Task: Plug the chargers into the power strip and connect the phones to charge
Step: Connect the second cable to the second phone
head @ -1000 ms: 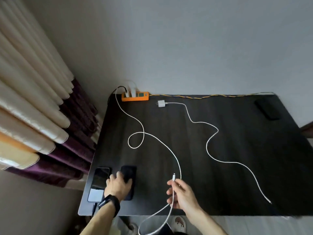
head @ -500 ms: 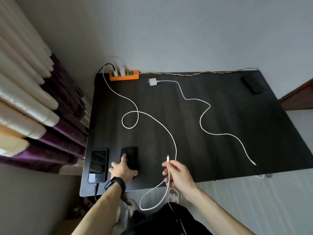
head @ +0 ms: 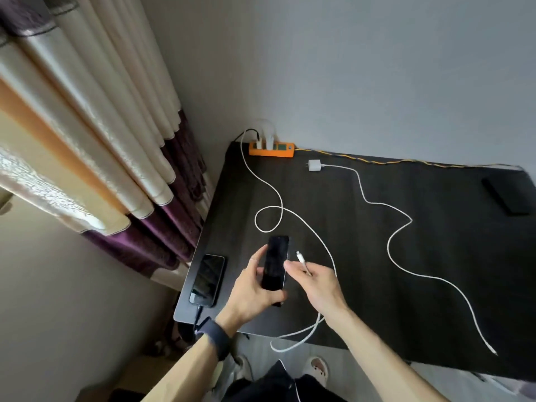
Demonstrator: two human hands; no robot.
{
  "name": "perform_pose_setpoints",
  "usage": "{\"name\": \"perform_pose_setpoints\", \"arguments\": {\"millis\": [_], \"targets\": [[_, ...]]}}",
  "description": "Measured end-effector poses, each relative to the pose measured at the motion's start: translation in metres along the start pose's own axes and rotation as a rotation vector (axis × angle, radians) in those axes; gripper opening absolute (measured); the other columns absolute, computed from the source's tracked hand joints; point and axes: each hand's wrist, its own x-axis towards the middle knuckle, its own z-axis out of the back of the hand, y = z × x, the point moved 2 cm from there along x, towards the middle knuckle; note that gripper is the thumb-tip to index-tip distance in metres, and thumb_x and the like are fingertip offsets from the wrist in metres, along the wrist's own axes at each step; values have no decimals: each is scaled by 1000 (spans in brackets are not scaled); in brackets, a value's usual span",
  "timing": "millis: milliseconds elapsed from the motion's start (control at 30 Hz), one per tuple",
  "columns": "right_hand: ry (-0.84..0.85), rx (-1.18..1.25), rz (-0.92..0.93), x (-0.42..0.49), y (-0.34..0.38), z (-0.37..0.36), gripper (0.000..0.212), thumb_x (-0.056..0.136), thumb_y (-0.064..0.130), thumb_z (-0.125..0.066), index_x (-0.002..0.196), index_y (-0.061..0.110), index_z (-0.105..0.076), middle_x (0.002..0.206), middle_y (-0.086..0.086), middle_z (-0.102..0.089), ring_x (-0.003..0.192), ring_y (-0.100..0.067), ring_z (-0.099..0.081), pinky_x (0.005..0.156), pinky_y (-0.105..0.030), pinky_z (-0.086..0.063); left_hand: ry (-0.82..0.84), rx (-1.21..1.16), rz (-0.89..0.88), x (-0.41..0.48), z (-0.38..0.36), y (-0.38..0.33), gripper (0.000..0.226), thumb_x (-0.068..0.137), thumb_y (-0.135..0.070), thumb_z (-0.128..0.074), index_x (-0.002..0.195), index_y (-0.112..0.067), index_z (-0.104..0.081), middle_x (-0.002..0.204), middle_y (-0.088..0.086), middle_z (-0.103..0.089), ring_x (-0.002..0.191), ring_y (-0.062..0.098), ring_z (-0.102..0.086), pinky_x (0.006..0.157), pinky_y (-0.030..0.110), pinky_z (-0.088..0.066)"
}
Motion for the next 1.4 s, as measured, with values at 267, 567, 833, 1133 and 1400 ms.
{"name": "perform_pose_setpoints", "arguments": {"millis": [267, 567, 833, 1133, 1400], "targets": [[-37, -58, 64, 20, 3, -1, 53, 89, 30, -72, 50, 18, -38, 48, 12, -22, 53, -11, -24, 53, -31, -19, -64, -12, 4, -12, 12, -5, 96, 73, -45, -82, 151, -44, -26, 115, -3, -65, 107, 14, -66, 94, 35, -54], [148, 76, -3, 9, 14, 1, 39, 93, 36, -66, 71, 6, -55, 59, 3, -37, 48, -8, -27, 46, -23, -21, 65, -703, 164, -28, 20, -15, 63, 90, 12, -55, 142, -22, -47, 98, 16, -74, 91, 28, -72, 74, 41, -60], [395, 818, -350, -23, 45, 11, 37, 103, 26, -45, 107, 2, -73, 58, 5, -39, 49, -6, -24, 48, -22, -14, -61, -1120, 139, -21, 36, -38, 32, 97, 2, -47, 123, -10, -60, 102, 9, -76, 82, 18, -76, 63, 24, -60], [694, 1159, -452, -50, 56, 16, 32, 97, 24, -50, 67, 16, -58, 46, 10, -21, 45, -7, -16, 43, -20, -13, -109, -1260, 163, -17, 46, -63, 20, 94, 1, -52, 108, -13, -58, 94, 11, -76, 78, 19, -76, 81, 33, -55], [796, 1199, -447, -52, 57, 10, 28, 96, 22, -58, 69, 15, -59, 43, 9, -30, 46, -7, -19, 44, -21, -14, -122, -1228, 196, -21, 33, -80, 14, 95, 0, -54, 102, -11, -59, 85, 11, -76, 70, 17, -75, 61, 25, -62]]}}
